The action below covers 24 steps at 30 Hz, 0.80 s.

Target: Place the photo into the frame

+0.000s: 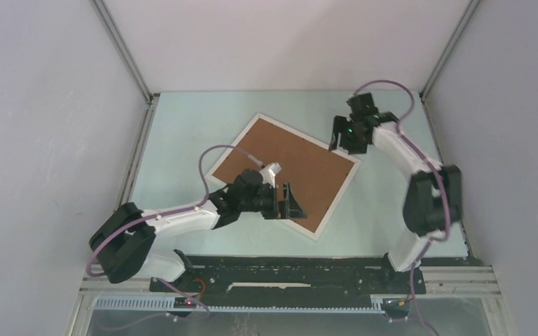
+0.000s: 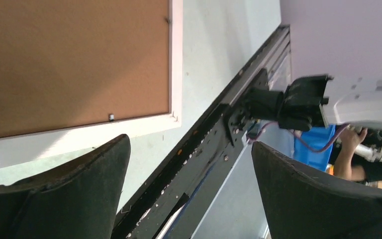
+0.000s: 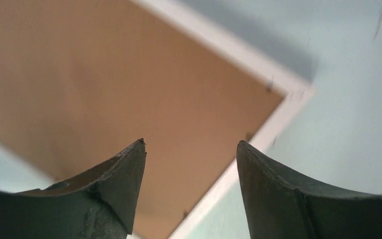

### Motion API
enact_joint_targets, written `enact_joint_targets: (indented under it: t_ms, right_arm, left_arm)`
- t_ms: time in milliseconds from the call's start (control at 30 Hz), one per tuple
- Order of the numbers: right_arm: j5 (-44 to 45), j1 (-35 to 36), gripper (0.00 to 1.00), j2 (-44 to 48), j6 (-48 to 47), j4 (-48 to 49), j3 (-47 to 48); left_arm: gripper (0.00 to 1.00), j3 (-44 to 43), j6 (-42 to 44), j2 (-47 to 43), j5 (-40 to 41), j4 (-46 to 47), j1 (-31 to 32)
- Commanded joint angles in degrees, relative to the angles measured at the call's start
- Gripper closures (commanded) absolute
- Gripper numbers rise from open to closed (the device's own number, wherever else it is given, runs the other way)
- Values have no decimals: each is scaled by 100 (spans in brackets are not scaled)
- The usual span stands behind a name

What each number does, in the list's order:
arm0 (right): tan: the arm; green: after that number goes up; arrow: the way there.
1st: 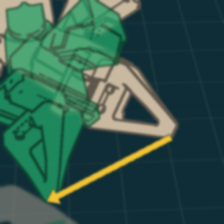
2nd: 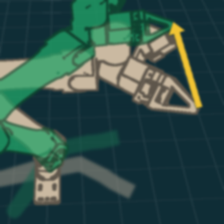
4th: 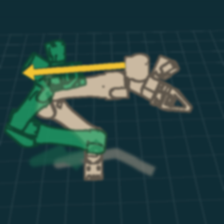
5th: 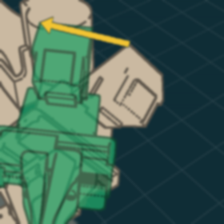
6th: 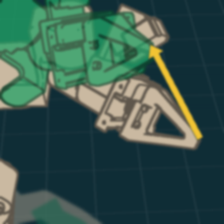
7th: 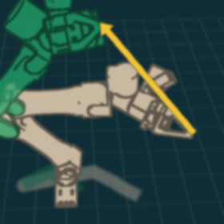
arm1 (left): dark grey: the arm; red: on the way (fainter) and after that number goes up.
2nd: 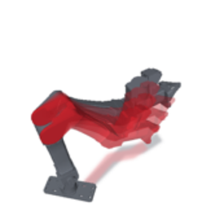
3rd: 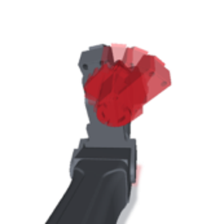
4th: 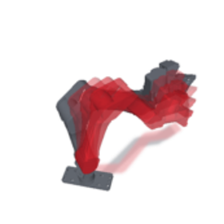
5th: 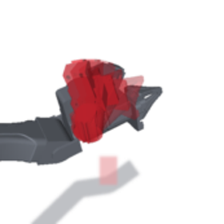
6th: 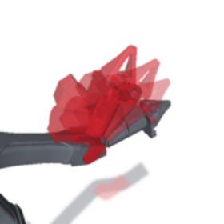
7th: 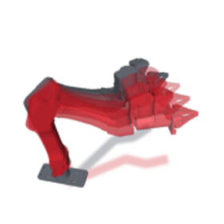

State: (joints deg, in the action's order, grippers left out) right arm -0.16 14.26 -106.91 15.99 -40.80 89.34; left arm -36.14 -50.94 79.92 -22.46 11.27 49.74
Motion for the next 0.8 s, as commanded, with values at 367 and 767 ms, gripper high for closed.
enact_joint_targets:
  t_ms: [367, 767]
  right_arm:
    - [-3088, -169, 43, 3431, 2099, 2002, -5479]
    - [-2934, -406, 59, 2834, 2122, 2880, -5651]
  left_arm:
    - [27, -857, 1494, -319, 1198, -2478, -484]
    - [46, -1229, 1832, 674, 1289, -2439, -56]
